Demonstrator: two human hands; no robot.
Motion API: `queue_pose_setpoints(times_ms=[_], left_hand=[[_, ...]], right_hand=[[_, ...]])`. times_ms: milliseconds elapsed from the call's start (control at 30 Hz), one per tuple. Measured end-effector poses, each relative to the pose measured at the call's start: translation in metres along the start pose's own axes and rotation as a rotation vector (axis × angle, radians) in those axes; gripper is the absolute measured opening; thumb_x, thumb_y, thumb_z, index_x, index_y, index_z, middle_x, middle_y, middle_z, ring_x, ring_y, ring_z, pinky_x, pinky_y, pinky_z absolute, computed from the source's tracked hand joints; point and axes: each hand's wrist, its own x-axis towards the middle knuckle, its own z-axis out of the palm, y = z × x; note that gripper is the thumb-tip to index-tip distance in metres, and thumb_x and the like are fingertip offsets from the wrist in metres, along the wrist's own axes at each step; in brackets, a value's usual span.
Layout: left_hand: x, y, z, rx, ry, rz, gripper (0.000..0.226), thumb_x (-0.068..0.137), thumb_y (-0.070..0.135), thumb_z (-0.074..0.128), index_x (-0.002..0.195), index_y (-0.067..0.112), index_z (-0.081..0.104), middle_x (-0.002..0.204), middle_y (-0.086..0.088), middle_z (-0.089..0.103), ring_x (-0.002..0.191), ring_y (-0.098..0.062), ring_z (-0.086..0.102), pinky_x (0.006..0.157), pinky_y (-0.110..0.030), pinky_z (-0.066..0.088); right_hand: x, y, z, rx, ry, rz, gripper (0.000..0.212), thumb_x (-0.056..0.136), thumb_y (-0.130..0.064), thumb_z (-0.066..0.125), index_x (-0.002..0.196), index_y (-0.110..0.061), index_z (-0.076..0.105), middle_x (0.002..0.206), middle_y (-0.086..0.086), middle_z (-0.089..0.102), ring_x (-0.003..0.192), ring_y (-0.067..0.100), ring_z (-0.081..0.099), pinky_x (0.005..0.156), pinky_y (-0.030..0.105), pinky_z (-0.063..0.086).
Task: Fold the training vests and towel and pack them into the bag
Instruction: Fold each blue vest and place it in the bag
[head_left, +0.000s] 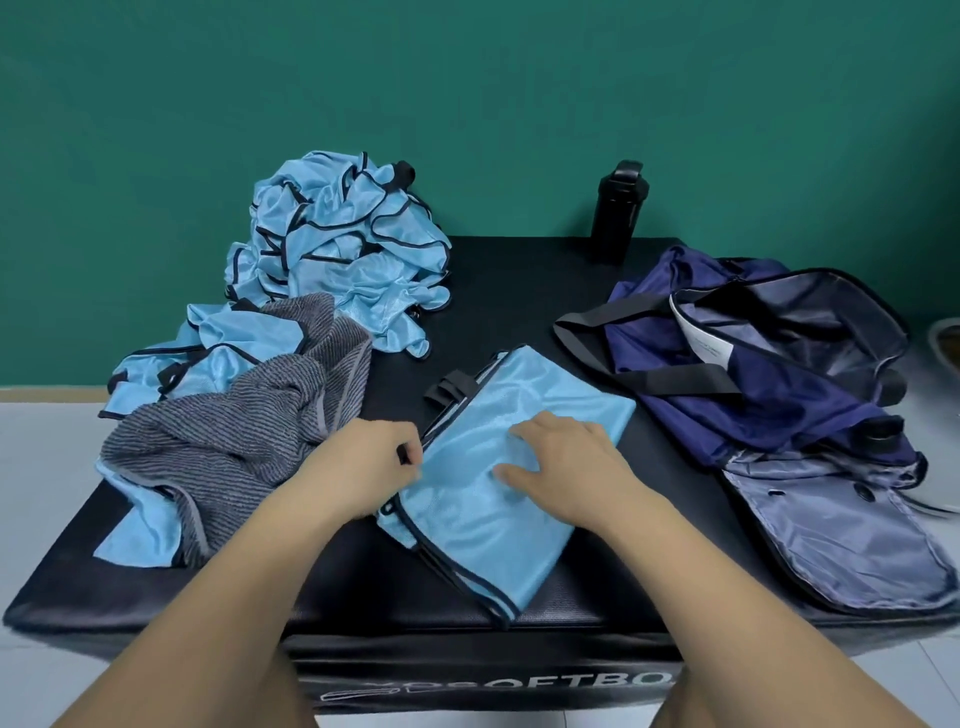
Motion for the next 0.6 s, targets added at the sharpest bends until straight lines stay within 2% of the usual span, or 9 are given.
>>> queue_pose_setpoints(times_ms=[100, 200, 300, 367, 467, 533, 600], left_hand=[[-0.017, 0.009, 0.002, 0.052, -0.105, 0.011, 0.013, 0.084, 0.035, 0.079, 0.091, 0.036, 0.069, 0.076, 0.012, 0.069, 0.070, -0.004, 0.067, 0.074, -0.037, 0.062], [-0.024, 0.021, 0.010, 0.100, -0.150, 0.052, 0.021, 0.077, 0.040, 0.082, 0.088, 0.035, 0.064, 0.077, 0.011, 0.070, 0.070, -0.007, 0.070, 0.070, -0.037, 0.062], [-0.030, 0.031, 0.013, 0.263, -0.021, 0.174, 0.023, 0.080, 0.037, 0.079, 0.094, 0.035, 0.062, 0.095, 0.012, 0.059, 0.087, -0.011, 0.062, 0.068, -0.032, 0.049], [-0.034, 0.037, 0.017, 0.214, 0.050, 0.325, 0.023, 0.083, 0.040, 0.076, 0.102, 0.039, 0.062, 0.101, 0.013, 0.050, 0.093, -0.008, 0.057, 0.075, -0.033, 0.049], [-0.045, 0.045, 0.025, 0.108, -0.057, 0.517, 0.033, 0.081, 0.055, 0.076, 0.110, 0.043, 0.065, 0.106, 0.018, 0.049, 0.104, -0.003, 0.050, 0.093, -0.029, 0.048], [-0.046, 0.044, 0.033, 0.164, -0.143, 0.533, 0.039, 0.077, 0.057, 0.079, 0.110, 0.043, 0.064, 0.108, 0.020, 0.048, 0.108, -0.004, 0.049, 0.098, -0.028, 0.046], [-0.047, 0.044, 0.036, 0.203, -0.179, 0.502, 0.036, 0.077, 0.051, 0.079, 0.107, 0.042, 0.062, 0.109, 0.019, 0.047, 0.105, -0.006, 0.051, 0.095, -0.033, 0.049]], right_hand=[[-0.003, 0.006, -0.001, -0.006, -0.010, -0.050, 0.066, 0.099, -0.068, 0.050, 0.153, -0.030, 0.048, 0.151, -0.010, 0.050, 0.146, 0.015, 0.042, 0.127, 0.042, 0.021], [-0.005, 0.010, -0.002, 0.001, -0.027, -0.075, 0.066, 0.100, -0.065, 0.052, 0.155, -0.029, 0.046, 0.157, -0.010, 0.046, 0.149, 0.013, 0.036, 0.129, 0.045, 0.016], [-0.008, 0.010, -0.001, 0.000, -0.034, -0.104, 0.067, 0.100, -0.065, 0.054, 0.156, -0.030, 0.044, 0.159, -0.009, 0.043, 0.152, 0.014, 0.032, 0.129, 0.044, 0.014], [-0.014, 0.007, -0.003, 0.001, -0.020, -0.123, 0.068, 0.099, -0.064, 0.055, 0.157, -0.030, 0.043, 0.160, -0.006, 0.042, 0.153, 0.018, 0.030, 0.129, 0.042, 0.015], [-0.031, -0.006, -0.008, 0.008, 0.029, -0.198, 0.049, 0.100, -0.053, 0.057, 0.142, -0.027, 0.056, 0.142, -0.005, 0.050, 0.133, 0.021, 0.044, 0.117, 0.039, 0.031], [-0.050, -0.013, -0.002, 0.012, 0.059, -0.243, 0.036, 0.099, -0.049, 0.058, 0.128, -0.027, 0.061, 0.124, -0.006, 0.052, 0.116, 0.020, 0.047, 0.107, 0.039, 0.038], [-0.069, -0.013, 0.007, 0.028, 0.061, -0.274, 0.031, 0.098, -0.050, 0.058, 0.120, -0.028, 0.061, 0.113, -0.009, 0.049, 0.105, 0.017, 0.047, 0.101, 0.036, 0.040]])
